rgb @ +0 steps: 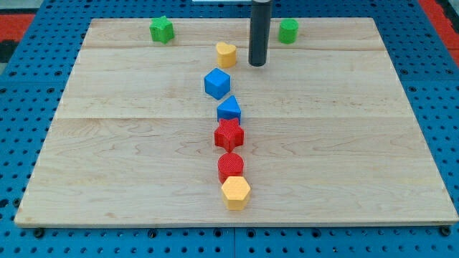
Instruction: Move the red star towards the left side of the board
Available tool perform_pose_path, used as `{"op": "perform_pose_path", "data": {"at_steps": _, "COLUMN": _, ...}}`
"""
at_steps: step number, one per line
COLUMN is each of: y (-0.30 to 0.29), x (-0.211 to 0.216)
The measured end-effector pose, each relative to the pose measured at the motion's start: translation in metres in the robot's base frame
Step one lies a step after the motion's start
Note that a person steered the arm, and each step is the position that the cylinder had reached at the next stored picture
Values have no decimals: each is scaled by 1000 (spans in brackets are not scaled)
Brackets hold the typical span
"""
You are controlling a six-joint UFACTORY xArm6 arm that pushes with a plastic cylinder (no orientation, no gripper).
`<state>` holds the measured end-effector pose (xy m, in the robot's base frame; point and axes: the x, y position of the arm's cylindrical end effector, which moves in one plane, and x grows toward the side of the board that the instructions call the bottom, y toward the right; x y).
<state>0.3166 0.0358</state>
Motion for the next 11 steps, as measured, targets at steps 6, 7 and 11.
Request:
{"op": "perform_pose_path", "data": {"at_steps": 6, "y": 114, "x": -27}}
{"op": "perform_pose_path", "data": {"at_steps": 7, "y": 103, "x": 71}}
{"op": "perform_pose_path", "data": {"at_steps": 11, "y": -123, "x": 166}}
